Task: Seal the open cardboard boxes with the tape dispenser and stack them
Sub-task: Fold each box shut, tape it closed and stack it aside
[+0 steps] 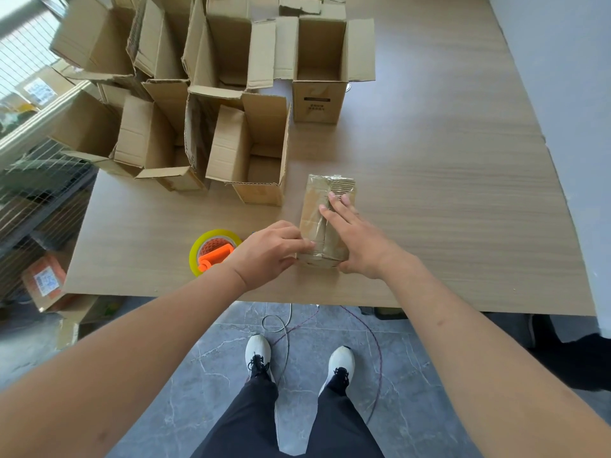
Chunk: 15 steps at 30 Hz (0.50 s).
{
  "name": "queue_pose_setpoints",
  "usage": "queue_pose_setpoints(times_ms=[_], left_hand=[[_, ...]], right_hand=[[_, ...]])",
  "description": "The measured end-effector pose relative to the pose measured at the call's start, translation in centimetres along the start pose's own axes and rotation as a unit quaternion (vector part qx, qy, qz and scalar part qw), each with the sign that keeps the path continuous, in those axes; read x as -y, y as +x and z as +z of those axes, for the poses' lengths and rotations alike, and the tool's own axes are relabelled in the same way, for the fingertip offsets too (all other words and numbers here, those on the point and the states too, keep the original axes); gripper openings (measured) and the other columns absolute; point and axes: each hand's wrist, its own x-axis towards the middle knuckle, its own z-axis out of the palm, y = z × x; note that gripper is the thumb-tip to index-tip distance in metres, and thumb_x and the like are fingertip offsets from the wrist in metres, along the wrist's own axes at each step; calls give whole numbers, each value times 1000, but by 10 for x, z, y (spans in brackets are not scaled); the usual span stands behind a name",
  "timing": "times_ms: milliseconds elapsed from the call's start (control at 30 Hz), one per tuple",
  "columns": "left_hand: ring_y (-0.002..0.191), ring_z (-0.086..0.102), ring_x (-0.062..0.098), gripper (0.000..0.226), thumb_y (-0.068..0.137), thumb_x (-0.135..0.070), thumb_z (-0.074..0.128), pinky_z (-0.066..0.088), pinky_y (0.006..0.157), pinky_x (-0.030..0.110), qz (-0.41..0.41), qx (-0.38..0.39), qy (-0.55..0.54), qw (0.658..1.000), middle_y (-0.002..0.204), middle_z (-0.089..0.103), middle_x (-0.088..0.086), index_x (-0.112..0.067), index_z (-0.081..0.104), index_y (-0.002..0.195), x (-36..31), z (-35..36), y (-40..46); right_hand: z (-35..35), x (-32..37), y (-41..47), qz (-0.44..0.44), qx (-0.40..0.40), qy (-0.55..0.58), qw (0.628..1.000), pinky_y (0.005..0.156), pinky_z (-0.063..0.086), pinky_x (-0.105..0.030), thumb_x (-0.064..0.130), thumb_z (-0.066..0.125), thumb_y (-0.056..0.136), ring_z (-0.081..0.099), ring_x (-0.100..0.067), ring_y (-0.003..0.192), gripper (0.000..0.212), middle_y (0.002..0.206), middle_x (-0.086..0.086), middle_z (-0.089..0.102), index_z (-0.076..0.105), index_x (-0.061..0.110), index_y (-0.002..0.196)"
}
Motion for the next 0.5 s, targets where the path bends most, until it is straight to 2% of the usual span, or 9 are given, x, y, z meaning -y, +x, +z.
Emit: queue_pose_setpoints(times_ms=[133,233,300,367,433,500], left_hand=[[99,64,31,46,74,-2,88,59,81,46,-13,-8,-10,1000,98,69,6,-10,75,117,3,5,-2],[108,64,32,57,72,-5,90,58,89,48,-26,-25,-6,999,113,69,10,-7,71,126,7,11,-6],[128,58,35,70,73,-16,91,51,105,50,-46,-33,27,998,135,63,14,-4,63,137,11,11,-10],[141,47,37,77,75,-18,91,40,116,52,-86,-31,49,995,149,54,15,-2,57,143,17,8,-14],[146,42,36,74,79,-8,85,35,120,51,-117,-24,60,991,154,49,14,-2,53,146,23,4,-17],[146,41,36,68,84,-2,76,33,121,49,-131,-16,59,990,156,46,15,-2,51,148,27,2,-18]], right_hand=[[3,5,2,8,-3,7,1000,127,17,-40,22,88,74,-20,-15,155,125,168,8,-24,1,24,163],[13,13,2,29,-47,58,997,127,13,-43,53,82,75,-23,-12,153,119,168,11,-20,8,23,163],[21,23,3,60,-99,85,990,128,8,-46,73,71,75,-21,-15,154,115,170,7,-13,16,21,161],[29,33,5,108,-135,58,983,127,2,-48,87,60,71,-23,-23,154,116,170,0,-15,17,27,160],[37,44,8,169,-153,36,973,124,-1,-54,92,56,67,-24,-33,153,114,167,-3,-22,14,38,158],[44,60,15,225,-165,51,959,122,6,-59,87,61,64,-18,-40,153,111,166,-4,-24,13,43,153]])
